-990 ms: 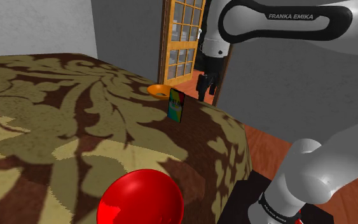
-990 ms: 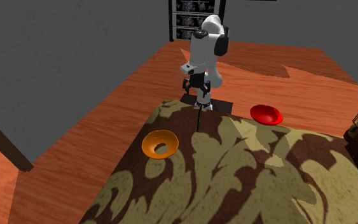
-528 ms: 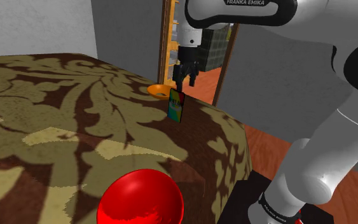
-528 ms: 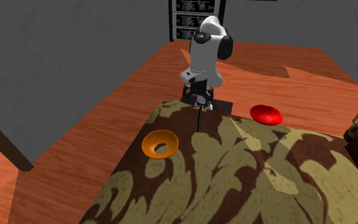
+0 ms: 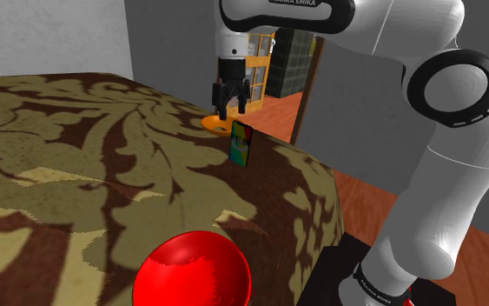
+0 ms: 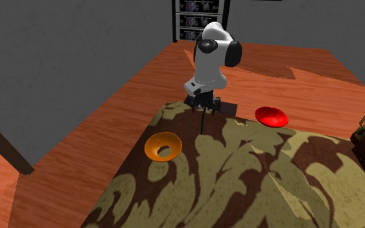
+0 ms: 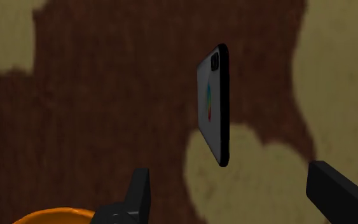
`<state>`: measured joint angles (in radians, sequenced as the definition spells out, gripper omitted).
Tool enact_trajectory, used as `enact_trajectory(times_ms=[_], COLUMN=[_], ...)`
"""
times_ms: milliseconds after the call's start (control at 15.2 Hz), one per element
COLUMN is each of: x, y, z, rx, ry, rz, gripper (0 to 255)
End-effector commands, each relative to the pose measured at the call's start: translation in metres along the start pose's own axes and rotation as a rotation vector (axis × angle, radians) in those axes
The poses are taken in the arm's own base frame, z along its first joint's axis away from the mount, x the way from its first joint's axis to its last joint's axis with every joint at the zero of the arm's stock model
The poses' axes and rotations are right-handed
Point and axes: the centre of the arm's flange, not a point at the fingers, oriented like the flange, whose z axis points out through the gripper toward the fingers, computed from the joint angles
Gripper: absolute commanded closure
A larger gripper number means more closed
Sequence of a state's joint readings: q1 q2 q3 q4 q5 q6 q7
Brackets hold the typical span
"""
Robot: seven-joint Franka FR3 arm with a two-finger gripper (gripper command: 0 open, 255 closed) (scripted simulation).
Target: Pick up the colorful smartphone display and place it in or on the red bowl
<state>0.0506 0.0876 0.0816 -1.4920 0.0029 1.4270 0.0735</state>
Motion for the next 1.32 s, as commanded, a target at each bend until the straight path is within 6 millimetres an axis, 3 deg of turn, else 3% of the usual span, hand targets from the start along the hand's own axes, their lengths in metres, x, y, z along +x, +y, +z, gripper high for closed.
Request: enact_trajectory(times_ms=[0, 198, 726, 792, 1254], x=[0.001, 0.001, 0.001, 0.001, 0.001], y=[0.0, 0.0, 0.0, 0.0, 0.0], z=[0.011, 0.029, 0.029, 0.029, 0.029], rx=[0.0, 0.0, 0.0, 0.0, 0.0], ry=[0.0, 0.0, 0.0, 0.0, 0.0], rz=[0.0, 0.0, 0.0, 0.0, 0.0], gripper=[0, 0, 0, 255, 255])
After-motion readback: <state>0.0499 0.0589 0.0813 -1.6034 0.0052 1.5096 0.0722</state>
